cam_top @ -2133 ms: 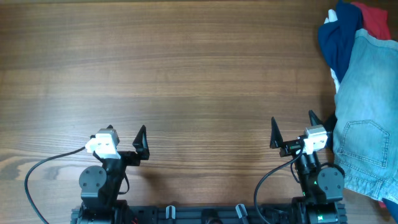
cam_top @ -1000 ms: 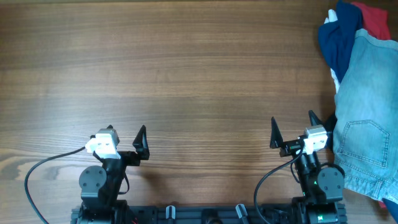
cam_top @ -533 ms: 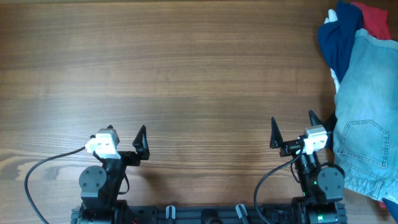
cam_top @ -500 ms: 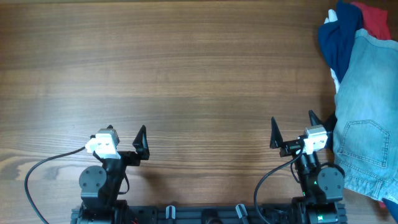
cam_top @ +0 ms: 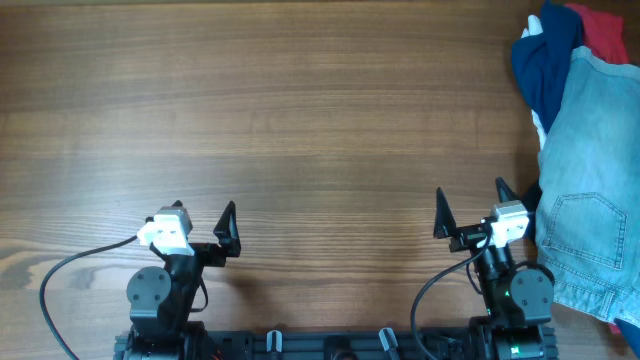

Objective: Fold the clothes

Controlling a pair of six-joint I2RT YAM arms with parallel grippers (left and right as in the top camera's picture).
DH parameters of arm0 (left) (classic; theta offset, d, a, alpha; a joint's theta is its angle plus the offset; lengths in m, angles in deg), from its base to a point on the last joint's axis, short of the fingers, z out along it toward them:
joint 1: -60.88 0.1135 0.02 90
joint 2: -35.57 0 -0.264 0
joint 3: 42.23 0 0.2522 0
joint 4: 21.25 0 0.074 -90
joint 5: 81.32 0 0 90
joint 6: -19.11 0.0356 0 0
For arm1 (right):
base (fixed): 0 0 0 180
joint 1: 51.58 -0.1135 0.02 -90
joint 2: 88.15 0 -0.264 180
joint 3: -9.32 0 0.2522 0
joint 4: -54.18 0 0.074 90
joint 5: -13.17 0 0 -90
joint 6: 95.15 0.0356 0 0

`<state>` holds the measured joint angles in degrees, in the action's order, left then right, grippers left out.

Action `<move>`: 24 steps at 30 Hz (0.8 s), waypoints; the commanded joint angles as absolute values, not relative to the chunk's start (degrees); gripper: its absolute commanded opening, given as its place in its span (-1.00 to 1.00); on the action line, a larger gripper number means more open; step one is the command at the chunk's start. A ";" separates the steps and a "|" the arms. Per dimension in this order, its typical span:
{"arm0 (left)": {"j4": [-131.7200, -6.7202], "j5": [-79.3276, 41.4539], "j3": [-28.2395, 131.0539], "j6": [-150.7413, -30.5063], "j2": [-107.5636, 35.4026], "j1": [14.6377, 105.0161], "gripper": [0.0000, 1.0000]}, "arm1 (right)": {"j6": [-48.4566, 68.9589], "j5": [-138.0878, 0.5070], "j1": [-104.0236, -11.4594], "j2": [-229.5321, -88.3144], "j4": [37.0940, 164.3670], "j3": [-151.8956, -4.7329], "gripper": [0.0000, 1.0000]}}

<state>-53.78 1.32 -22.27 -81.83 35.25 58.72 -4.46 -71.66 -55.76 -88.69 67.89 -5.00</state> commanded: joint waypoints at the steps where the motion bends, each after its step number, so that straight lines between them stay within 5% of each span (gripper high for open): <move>1: -52.95 -0.23 -22.56 -86.04 35.29 58.42 1.00 | 2.54 -68.82 -55.46 -88.95 67.78 -5.04 0.99; 16: -51.09 -5.23 -11.08 -86.74 20.56 58.42 1.00 | 2.27 -66.48 -55.46 -105.89 74.56 -23.90 1.00; 24: -58.52 -5.25 5.40 -85.87 -3.13 58.42 1.00 | 0.79 -66.46 -55.46 -125.60 95.21 -45.69 1.00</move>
